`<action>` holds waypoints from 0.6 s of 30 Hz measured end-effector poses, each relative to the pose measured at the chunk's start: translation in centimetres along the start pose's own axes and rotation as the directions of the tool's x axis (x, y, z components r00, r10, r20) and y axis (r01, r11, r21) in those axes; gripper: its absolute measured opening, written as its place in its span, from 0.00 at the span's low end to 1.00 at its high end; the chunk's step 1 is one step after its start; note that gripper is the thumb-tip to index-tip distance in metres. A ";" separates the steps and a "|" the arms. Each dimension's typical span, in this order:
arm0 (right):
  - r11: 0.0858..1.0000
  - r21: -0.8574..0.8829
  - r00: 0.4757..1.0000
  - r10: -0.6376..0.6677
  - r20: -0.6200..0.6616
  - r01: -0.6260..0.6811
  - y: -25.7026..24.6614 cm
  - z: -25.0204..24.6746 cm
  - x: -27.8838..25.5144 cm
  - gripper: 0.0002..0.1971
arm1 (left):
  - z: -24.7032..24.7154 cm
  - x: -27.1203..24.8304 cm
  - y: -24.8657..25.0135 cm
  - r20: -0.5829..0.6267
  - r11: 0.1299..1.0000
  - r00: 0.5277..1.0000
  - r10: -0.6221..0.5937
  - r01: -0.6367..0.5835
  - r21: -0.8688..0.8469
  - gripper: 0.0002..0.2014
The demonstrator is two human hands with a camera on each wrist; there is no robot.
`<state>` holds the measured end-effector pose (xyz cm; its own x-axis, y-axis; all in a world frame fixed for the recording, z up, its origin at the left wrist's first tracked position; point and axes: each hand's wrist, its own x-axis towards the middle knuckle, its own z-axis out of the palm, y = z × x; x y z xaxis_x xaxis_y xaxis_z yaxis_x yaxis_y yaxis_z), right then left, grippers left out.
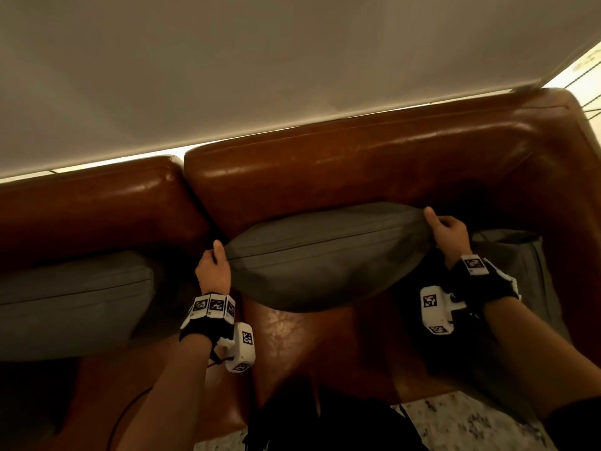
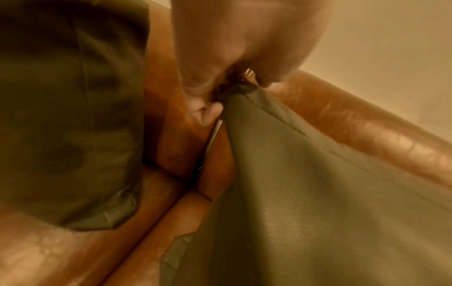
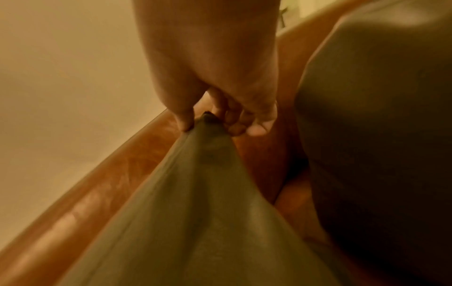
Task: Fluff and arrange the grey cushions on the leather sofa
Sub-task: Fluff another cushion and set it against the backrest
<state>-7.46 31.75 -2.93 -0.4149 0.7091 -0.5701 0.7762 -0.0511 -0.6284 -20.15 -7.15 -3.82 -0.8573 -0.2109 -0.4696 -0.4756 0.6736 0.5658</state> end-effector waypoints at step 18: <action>0.992 -0.126 0.995 0.043 0.088 -0.032 0.9 -1.9 -0.5 0.31 | -0.2 -2.1 -3.4 0.030 0.991 0.997 -0.068 0.071 -0.110 0.29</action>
<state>-5.68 32.72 -2.17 -0.4212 0.6413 -0.6414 0.8426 0.0150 -0.5383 -16.80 -9.16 -4.66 -0.8167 -0.2349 -0.5270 -0.5539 0.5749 0.6022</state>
